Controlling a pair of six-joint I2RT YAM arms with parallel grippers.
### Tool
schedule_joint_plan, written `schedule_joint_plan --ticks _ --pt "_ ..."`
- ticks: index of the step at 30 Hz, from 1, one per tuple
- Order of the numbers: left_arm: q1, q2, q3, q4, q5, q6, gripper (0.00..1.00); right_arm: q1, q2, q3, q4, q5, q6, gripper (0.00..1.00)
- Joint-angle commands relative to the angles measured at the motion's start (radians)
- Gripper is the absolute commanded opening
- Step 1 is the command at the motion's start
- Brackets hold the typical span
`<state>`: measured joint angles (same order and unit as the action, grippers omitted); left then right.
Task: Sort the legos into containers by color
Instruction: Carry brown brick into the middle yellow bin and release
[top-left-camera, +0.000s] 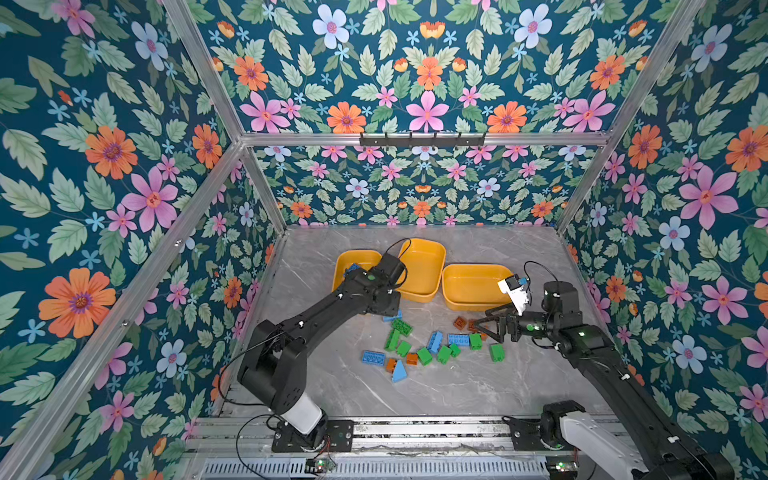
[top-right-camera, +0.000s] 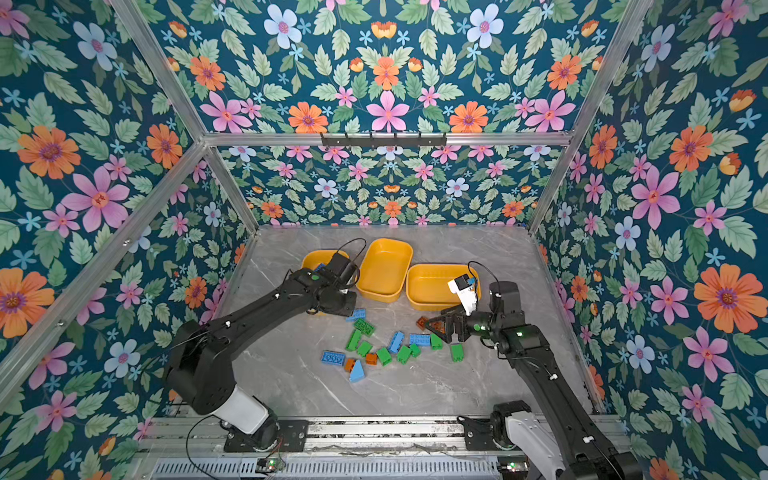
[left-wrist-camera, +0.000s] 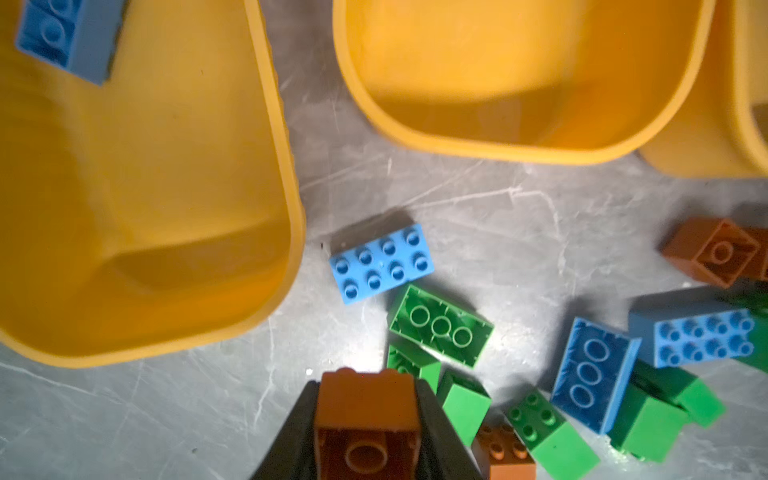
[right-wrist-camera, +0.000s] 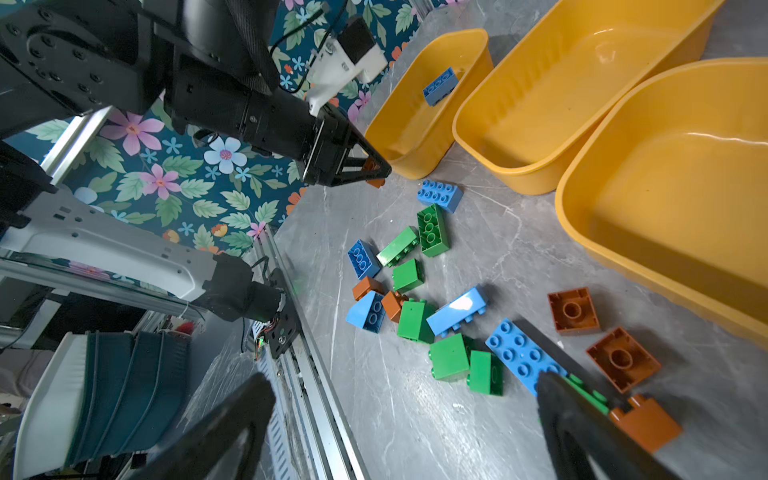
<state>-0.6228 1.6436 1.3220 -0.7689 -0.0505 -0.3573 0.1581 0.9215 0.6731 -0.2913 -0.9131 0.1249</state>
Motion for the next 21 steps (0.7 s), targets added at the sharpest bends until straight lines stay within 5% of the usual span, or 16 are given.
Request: schedule_joint_plan --ticks 1,15,21 --pt "0.019 0.078 0.115 -0.004 0.019 0.069 0.33 0.000 0.011 -0.009 0.131 0.002 0.083 0.99" --pt "0.051 0.502 0.515 0.239 0.040 0.089 0.33 0.000 0.061 -0.006 0.185 0.073 0.143 0.99" --pt "0.055 0.596 0.586 0.302 -0.056 0.091 0.39 0.000 0.061 -0.007 0.138 0.100 0.124 0.99"
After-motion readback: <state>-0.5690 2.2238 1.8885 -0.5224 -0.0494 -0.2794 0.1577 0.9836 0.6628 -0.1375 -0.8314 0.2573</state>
